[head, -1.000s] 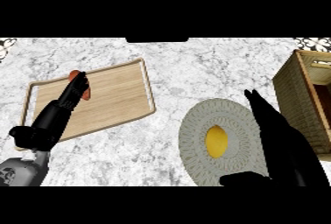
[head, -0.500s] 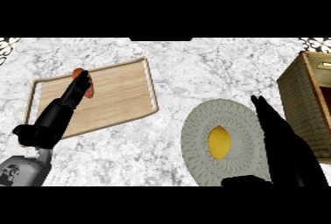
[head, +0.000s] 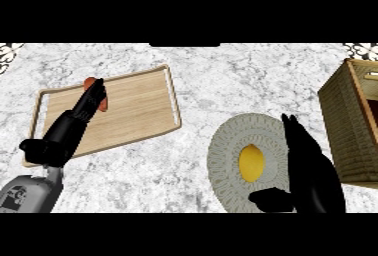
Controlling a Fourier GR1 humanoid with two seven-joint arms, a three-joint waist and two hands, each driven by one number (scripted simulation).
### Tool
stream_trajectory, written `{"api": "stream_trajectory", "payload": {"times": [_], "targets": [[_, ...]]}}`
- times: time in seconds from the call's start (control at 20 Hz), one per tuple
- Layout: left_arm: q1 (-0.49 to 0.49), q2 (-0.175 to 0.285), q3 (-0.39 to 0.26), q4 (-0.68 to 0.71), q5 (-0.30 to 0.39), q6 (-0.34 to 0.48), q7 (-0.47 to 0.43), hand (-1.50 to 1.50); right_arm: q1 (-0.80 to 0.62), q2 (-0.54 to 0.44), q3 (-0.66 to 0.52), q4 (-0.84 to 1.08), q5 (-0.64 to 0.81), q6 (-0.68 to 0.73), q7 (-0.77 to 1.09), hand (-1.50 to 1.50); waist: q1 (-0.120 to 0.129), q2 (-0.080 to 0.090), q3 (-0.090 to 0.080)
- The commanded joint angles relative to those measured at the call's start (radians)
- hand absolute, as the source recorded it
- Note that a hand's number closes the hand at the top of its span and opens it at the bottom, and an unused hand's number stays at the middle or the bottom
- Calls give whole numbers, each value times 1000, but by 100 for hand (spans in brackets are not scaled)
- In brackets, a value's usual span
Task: Pick the lemon from the placemat and place it in the basket
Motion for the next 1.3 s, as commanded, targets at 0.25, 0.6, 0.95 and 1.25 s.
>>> {"api": "stream_trajectory", "payload": {"times": [0.25,0.6,0.95,1.25], "targets": [[28,-2,122,-26,1,-120,19,0,21,35,-23,46,40,-82,-56,-150,2,0,0],[-7,-71,132,13,-97,-128,17,0,-40,70,-42,166,28,-129,-121,-150,1,1,0],[39,-111,172,27,-132,-149,-41,0,-39,75,56,153,79,-102,27,-150,3,1,0],[75,-113,214,-97,-103,-213,65,0,7,63,-8,140,78,-53,-51,-150,2,-1,0]]}}
